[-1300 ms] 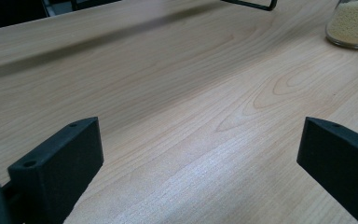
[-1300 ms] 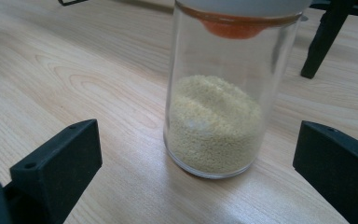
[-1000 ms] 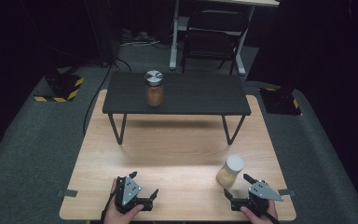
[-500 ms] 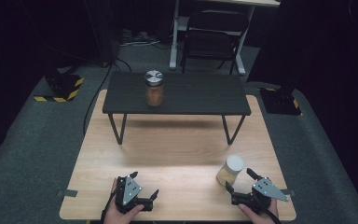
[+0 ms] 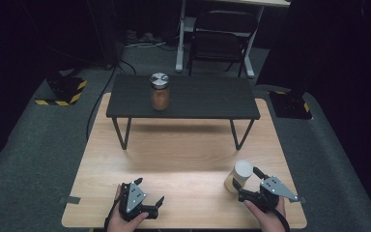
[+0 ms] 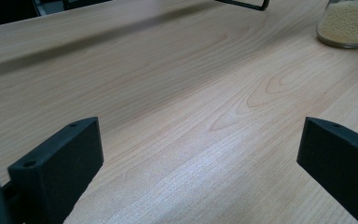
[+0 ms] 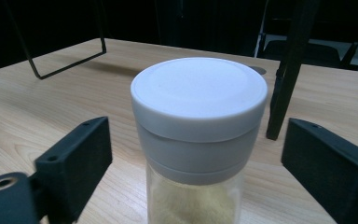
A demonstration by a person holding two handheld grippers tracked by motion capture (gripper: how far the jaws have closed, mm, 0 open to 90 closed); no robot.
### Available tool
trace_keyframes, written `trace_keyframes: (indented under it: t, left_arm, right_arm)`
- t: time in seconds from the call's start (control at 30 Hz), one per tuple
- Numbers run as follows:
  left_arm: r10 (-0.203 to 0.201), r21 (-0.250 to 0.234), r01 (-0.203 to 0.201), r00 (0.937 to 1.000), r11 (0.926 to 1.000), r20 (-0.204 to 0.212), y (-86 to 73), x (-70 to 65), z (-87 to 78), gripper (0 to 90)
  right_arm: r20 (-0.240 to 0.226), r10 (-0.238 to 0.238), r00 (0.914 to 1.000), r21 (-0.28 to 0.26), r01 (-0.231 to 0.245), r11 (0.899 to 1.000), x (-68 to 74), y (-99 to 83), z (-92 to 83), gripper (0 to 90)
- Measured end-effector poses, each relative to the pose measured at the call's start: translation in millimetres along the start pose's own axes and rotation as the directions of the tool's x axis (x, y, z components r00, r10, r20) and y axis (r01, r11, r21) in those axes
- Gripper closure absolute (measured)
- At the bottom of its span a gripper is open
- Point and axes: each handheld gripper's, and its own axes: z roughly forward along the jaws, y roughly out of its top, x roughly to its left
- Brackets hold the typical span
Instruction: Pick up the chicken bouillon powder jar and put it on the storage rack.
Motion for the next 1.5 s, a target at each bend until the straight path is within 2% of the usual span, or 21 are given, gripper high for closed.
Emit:
trace_keyframes:
  t: [0.17,0.47,0.8,1.13,1.5]
  left_arm:
    - [0.002,0.003,-0.002,1.0,1.0,0.0,0.5,0.0,0.2,0.5]
    - [-0.001,0.001,0.001,1.0,1.0,0.001,0.1,0.4,0.0,0.5]
    - [-0.001,0.001,0.001,1.0,1.0,0.001,0.2,0.6,0.0,0.5]
    - [-0.002,0.0,0.002,1.0,1.0,0.005,0.1,1.4,-0.1,0.5]
    - [-0.016,0.001,0.016,0.9998,0.9999,0.008,-0.1,3.2,-0.2,0.5]
  right_arm:
    - [0.004,0.002,1.0,-0.03,-0.002,1.0,1.3,-4.3,2.7,20.8]
    - [-0.001,0.026,0.9997,-0.047,-0.026,0.999,1.2,-7.5,8.4,33.1]
    - [0.009,0.012,0.9999,-0.052,-0.011,0.999,3.8,-8.4,9.0,33.8]
    - [0.007,0.015,0.9999,-0.015,-0.015,1.0,5.0,3.1,10.4,33.9]
    - [-0.013,0.002,0.9999,-0.033,-0.002,0.999,11.4,19.9,10.3,33.9]
